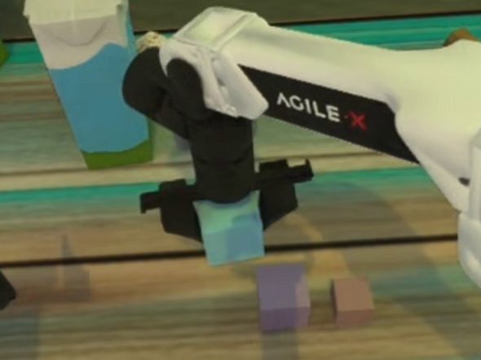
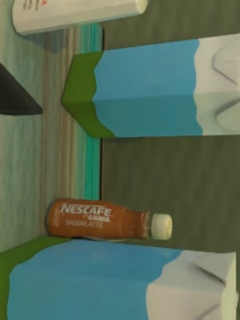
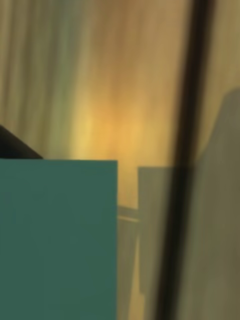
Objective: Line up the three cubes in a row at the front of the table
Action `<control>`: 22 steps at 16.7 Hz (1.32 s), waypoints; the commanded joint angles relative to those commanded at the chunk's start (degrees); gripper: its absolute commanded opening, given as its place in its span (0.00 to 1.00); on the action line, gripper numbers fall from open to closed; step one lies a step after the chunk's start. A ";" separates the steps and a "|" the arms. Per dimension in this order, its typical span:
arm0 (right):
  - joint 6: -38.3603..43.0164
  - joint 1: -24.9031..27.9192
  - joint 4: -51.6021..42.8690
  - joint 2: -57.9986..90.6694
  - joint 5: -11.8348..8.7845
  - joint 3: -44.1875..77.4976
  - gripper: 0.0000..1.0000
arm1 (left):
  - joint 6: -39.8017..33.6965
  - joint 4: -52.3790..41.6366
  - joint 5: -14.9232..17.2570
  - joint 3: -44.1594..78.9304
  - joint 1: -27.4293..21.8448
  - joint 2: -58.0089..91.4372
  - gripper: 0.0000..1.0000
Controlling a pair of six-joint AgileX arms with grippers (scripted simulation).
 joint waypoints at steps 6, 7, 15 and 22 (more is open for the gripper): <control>16.55 9.43 -0.79 -0.67 0.42 2.21 0.00 | 0.00 0.00 0.00 0.00 0.00 0.00 1.00; 17.19 9.85 -0.78 -0.75 0.46 2.29 0.00 | 0.00 0.00 0.00 0.00 0.00 0.00 1.00; 17.34 9.67 3.65 -0.28 0.52 -1.63 0.00 | 0.00 0.00 0.00 0.00 0.00 0.00 1.00; 17.48 10.10 13.48 1.39 0.49 -9.81 0.00 | 0.00 0.00 0.00 0.00 0.00 0.00 1.00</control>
